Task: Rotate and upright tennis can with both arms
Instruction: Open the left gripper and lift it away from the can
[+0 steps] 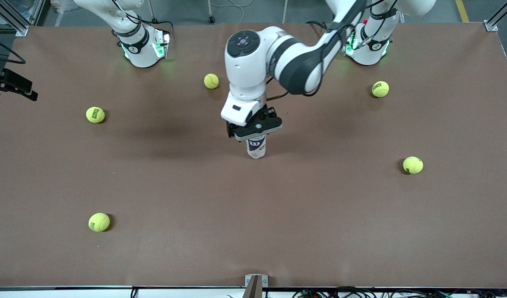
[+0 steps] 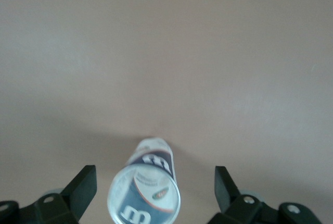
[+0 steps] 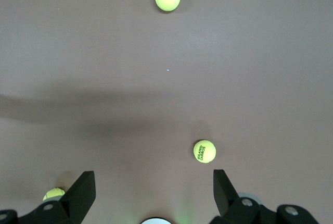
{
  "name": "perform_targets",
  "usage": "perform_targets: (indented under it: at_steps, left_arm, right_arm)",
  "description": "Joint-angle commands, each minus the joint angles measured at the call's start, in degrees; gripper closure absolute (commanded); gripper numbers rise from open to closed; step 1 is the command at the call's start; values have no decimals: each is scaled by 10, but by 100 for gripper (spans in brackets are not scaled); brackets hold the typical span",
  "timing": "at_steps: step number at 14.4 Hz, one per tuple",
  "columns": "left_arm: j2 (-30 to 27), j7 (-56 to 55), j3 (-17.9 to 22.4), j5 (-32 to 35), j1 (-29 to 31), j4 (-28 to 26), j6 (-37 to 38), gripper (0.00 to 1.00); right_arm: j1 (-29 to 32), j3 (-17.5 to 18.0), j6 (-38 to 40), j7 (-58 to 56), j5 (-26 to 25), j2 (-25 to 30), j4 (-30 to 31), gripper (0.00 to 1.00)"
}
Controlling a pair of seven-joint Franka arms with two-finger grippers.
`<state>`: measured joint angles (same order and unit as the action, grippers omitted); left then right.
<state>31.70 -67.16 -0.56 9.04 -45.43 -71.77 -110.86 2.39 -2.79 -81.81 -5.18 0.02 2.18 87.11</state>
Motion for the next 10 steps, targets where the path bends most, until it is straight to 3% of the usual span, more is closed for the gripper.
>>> perform_targets:
  at_steps: [1, 10]
  left_arm:
    - [-58, 36, 1, 0, 47, -11, 12, 0]
    - [-128, 281, -3, -20, 226, -16, 124, 0]
  right_arm:
    - [0, -5, -8, -20, 8, 26, 31, 0]
    - [-17, -5, -5, -20, 7, 30, 32, 0]
